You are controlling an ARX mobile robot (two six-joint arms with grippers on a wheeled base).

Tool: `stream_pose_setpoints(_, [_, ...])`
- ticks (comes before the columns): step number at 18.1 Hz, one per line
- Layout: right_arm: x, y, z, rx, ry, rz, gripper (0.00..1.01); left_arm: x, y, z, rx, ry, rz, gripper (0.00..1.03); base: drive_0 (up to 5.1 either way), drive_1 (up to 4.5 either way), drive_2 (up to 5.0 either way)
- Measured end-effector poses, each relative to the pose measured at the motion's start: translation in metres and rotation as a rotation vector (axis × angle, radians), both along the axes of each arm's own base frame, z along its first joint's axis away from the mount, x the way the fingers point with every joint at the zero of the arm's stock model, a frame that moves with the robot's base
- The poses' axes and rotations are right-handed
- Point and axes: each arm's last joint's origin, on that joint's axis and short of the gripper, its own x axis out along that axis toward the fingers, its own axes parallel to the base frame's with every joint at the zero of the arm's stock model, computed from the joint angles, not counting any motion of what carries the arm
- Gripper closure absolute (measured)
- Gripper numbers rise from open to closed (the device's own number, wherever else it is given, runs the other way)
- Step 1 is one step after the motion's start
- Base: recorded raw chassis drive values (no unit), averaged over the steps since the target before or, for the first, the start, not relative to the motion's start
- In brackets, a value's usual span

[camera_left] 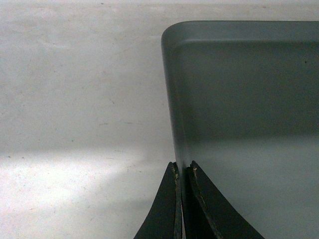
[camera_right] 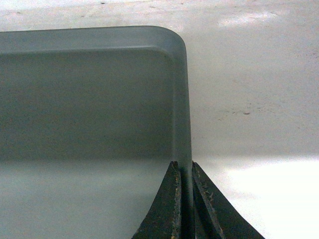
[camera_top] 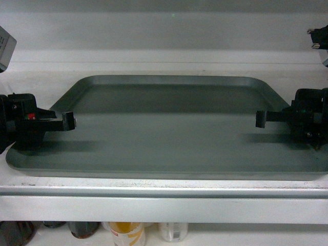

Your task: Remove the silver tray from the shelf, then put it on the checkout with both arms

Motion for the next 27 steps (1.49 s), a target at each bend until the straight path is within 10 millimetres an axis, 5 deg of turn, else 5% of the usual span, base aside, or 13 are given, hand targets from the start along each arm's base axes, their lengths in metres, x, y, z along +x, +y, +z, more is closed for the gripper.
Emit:
stream_pose_setpoints(12, [-0.019,-0.012,0.054,0.027,-0.112,-0.012,0.98,-0.008,-0.007,0.060,0.019,-0.112,-0.013,0.99,0.0,0.00,0.0])
stream_pose_setpoints(27, [-0.020,-0.011,0.057,-0.002,-0.041,0.021,0.98,-0.007,-0.006,0.057,0.012,-0.027,0.008,0.99,0.0,0.00,0.0])
